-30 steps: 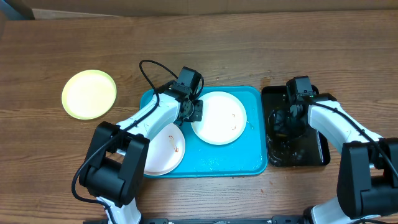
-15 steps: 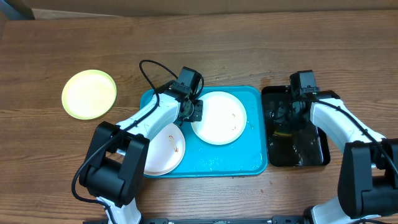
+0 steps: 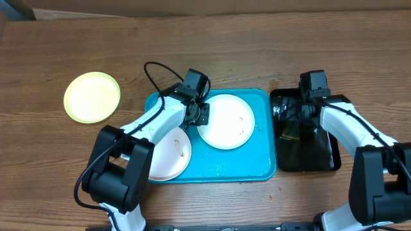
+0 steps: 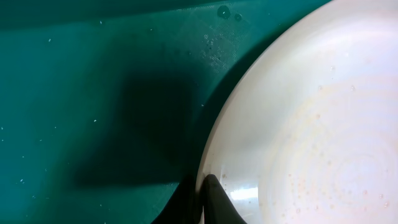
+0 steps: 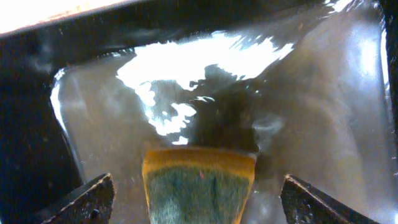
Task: Clean dirty plates on tray and stack at the side
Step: 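Rub the sponge in the black tray's water with right gripper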
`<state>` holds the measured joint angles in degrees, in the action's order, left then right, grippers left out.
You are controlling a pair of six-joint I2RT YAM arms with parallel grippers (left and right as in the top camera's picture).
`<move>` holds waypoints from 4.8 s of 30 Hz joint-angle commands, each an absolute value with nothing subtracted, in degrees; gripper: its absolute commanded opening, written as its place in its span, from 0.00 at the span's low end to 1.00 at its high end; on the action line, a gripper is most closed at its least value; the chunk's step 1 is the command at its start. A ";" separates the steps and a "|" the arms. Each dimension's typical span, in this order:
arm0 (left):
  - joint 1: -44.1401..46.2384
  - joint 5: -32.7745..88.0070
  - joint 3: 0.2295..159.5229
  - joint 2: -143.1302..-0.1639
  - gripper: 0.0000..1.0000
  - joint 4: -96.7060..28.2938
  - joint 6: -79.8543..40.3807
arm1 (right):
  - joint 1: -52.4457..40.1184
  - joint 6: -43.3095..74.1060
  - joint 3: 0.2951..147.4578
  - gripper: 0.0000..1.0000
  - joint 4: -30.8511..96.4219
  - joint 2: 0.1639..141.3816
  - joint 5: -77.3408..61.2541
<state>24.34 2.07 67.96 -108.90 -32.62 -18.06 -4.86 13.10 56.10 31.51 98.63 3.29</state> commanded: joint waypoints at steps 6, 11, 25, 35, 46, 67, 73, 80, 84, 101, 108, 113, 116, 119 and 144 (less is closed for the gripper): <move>23.94 1.48 68.62 -109.40 0.07 -32.80 -18.85 | -4.64 13.08 55.75 0.68 31.68 98.06 4.45; 23.94 1.45 68.62 -109.40 0.08 -32.77 -18.83 | -4.64 13.08 55.75 0.67 31.75 98.06 4.45; 23.92 1.45 68.62 -109.40 0.11 -32.80 -17.74 | -4.49 13.10 56.77 0.73 32.05 98.04 4.43; 23.92 1.45 68.62 -109.40 0.11 -32.73 -17.78 | -4.43 13.58 62.76 0.60 45.50 98.06 2.57; 23.94 1.48 68.62 -109.40 0.11 -32.75 -17.78 | -4.49 15.46 55.13 0.54 38.98 98.06 -1.41; 23.94 1.45 68.62 -109.40 0.19 -32.77 -17.80 | -4.43 13.91 60.82 0.04 44.05 96.64 7.29; 24.01 1.45 68.62 -109.40 0.21 -32.75 -17.82 | -4.43 13.52 66.13 0.04 51.57 96.09 9.26; 24.01 1.02 68.62 -109.40 0.06 -32.53 -17.80 | -4.43 13.50 66.46 0.04 54.22 96.09 9.41; 24.03 1.04 68.62 -109.40 0.04 -32.51 -17.80 | -4.43 13.08 66.61 0.04 55.68 96.07 9.63; 23.57 2.63 68.69 -109.38 0.21 -30.68 -23.29 | -4.86 13.06 67.26 0.04 57.76 96.16 23.29; 23.73 3.90 68.79 -109.38 0.04 -33.56 -24.05 | -4.89 9.91 67.51 0.04 57.78 96.16 22.94; 23.75 4.69 68.79 -109.38 0.04 -34.30 -25.34 | -5.96 5.52 69.14 0.04 57.78 96.16 21.23; 23.75 4.69 68.79 -109.38 0.05 -34.09 -25.32 | -6.35 5.17 70.13 0.04 57.98 96.16 20.75; 23.75 4.51 68.79 -109.38 0.05 -34.04 -25.30 | -6.48 4.19 70.83 0.04 59.46 96.16 20.14; 23.75 4.51 68.79 -109.38 0.04 -33.78 -25.08 | -6.83 7.75 78.00 0.04 61.45 96.16 -4.12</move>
<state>23.90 4.05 68.62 -108.90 -33.65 -24.53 -6.46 6.72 72.14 61.67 97.62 5.91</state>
